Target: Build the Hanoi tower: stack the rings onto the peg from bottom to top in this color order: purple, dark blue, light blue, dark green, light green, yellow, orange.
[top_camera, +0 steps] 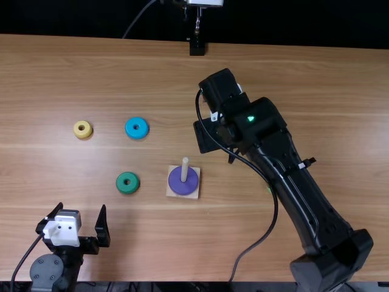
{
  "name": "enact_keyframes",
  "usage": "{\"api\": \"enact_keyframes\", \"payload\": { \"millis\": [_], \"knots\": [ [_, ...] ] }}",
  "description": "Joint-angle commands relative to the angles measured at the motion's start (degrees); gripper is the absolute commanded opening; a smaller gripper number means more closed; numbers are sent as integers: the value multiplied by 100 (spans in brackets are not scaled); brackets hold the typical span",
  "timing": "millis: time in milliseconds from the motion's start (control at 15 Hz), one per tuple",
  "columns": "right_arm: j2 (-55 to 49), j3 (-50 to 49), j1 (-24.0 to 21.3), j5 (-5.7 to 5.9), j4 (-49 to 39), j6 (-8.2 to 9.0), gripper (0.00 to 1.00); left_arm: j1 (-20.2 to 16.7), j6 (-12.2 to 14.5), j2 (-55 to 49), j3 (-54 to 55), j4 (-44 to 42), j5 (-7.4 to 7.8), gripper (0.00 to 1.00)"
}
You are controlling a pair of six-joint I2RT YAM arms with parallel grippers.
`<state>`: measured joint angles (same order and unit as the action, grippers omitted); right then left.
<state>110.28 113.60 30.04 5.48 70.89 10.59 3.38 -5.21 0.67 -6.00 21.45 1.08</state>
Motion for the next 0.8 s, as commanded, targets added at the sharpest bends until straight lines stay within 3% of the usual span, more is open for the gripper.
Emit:
{"api": "enact_keyframes", "payload": {
  "millis": [0,733],
  "knots": [
    [-200,277,221,33,36,17,0,40,36,-67,600,439,18,100],
    [-481,259,986,22,279,112,0,40,36,-67,600,439,18,100]
  ]
}}
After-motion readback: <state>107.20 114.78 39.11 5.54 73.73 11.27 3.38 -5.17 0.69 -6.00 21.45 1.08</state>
